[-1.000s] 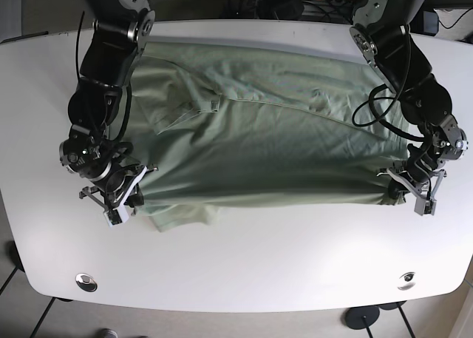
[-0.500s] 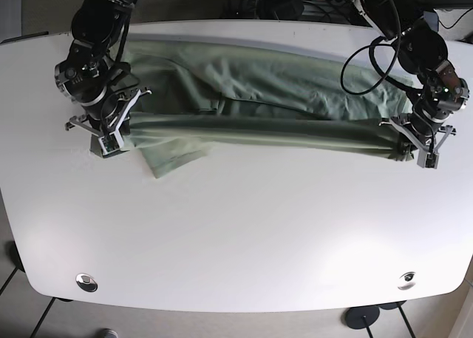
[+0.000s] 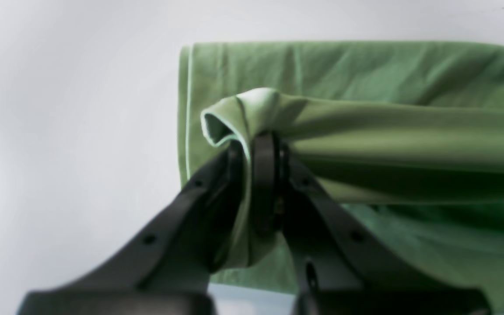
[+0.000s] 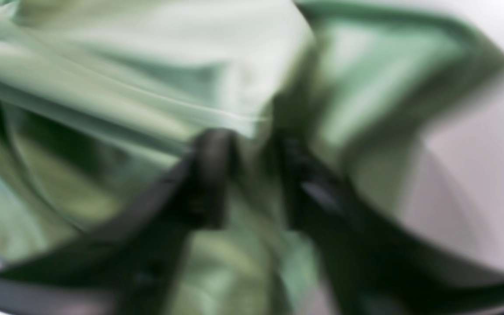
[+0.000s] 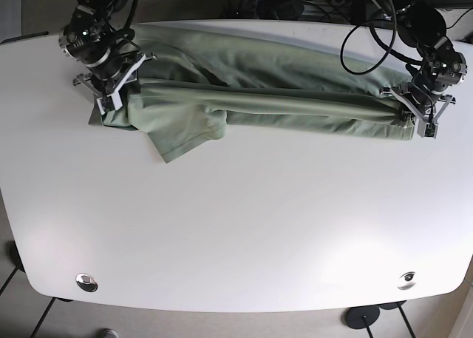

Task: Fold the T-shirt properly
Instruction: 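Lay the folded strip down and release with both grippers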

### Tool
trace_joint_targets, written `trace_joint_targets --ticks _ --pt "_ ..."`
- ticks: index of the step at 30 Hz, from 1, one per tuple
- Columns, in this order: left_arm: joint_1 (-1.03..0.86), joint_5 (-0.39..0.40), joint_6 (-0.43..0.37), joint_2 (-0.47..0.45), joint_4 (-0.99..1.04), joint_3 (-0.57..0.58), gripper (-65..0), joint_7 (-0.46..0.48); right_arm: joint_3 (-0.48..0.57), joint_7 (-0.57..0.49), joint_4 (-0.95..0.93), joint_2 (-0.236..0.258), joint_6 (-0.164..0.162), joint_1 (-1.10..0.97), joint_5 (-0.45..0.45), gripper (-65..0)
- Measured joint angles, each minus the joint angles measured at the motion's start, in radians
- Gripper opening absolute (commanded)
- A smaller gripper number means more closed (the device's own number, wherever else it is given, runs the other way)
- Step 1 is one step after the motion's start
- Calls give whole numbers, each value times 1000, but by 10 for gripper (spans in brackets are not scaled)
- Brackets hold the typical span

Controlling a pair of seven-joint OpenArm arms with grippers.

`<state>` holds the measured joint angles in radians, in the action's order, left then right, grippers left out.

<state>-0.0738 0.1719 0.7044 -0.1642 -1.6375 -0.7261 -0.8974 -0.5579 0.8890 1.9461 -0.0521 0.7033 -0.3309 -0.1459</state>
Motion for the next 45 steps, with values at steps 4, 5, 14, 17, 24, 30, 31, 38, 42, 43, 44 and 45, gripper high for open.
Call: trace_joint_targets --ticks 4,5,14,17,24,30,31,38,42,43,44,45 --pt "8 -6 0 -3 0 1 -650 0 -97 9 5 33 -11 -7 -124 -105" --pt "8 -7 0 -4 0 1 -650 0 -97 10 5 47 -11 0 -143 -94" --pt "8 -10 -6 -5 0 34 -581 0 -45 4 -80 78 -4 241 -37 -106" --pt "10 -7 -6 0 0 39 -581 0 -47 7 -176 82 -5 305 16 -127" --pt "8 -7 -6 -3 0 34 -581 0 -50 39 -257 82 -6 320 19 -629" --pt "8 -7 -6 -3 0 33 -581 0 -125 122 -140 55 -3 296 12 -631" --pt "8 -7 -6 -3 0 33 -581 0 -155 156 -90 54 -4 298 12 -631" --pt "8 -8 -6 -6 0 32 -581 0 -196 189 -18 47 -6 229 13 -593" --pt "8 -8 -6 -5 0 32 -581 0 -177 187 -43 43 -6 252 13 -250" --pt "8 -8 -6 -5 0 32 -581 0 -174 189 -59 37 -6 261 13 -160" --pt "8 -8 -6 -5 0 32 -581 0 -172 185 -76 34 -3 272 11 -86" --pt "8 -8 -6 -5 0 32 -581 0 -167 181 -97 34 -4 280 11 -44"
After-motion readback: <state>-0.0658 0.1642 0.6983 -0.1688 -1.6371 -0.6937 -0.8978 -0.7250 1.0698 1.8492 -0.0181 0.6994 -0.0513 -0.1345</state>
